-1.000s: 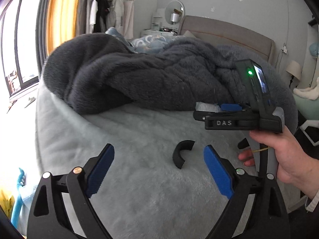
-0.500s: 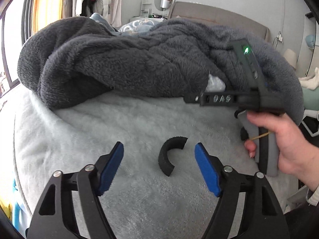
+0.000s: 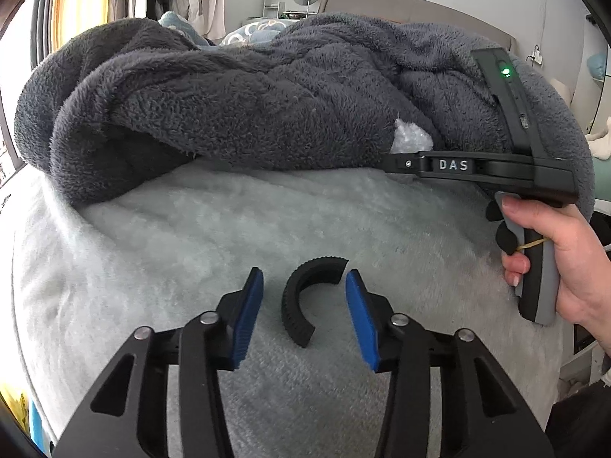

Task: Collect trash
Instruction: 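Close the left tool on the small black curved plastic piece, then carry the black piece and the clear plastic bag from the bed over the teal bin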

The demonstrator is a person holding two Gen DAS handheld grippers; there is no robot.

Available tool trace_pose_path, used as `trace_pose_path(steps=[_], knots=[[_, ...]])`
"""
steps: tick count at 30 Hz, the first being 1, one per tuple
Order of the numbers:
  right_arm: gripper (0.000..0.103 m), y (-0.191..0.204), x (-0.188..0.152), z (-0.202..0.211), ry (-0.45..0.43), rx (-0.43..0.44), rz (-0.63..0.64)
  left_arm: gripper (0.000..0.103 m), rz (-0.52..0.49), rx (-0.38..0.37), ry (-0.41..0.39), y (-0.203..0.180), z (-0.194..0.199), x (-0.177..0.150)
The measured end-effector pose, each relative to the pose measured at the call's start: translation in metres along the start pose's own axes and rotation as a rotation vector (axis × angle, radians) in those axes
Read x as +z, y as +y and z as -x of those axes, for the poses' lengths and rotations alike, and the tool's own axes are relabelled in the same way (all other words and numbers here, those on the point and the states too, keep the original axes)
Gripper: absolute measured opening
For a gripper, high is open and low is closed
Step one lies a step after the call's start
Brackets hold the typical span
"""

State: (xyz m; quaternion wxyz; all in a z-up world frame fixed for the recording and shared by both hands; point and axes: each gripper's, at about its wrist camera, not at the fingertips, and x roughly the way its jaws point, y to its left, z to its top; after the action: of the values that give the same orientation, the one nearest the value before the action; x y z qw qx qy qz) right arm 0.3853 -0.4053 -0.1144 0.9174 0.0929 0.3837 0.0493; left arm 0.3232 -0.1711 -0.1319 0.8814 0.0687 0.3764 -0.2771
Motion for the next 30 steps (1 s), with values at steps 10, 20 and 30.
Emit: trace_pose_path(steps=[10, 20, 30], knots=[[0.036, 0.015, -0.007, 0.03, -0.032, 0.05, 0.078, 0.032, -0.02, -0.008, 0.013, -0.008, -0.009, 0.001], [0.036, 0.031, -0.025, 0.067, -0.031, 0.072, 0.068, 0.019, -0.027, -0.008, -0.01, -0.014, 0.005, -0.002], [0.036, 0.052, -0.052, 0.106, -0.027, 0.078, 0.083, 0.018, 0.01, 0.005, -0.03, -0.016, 0.035, -0.02]])
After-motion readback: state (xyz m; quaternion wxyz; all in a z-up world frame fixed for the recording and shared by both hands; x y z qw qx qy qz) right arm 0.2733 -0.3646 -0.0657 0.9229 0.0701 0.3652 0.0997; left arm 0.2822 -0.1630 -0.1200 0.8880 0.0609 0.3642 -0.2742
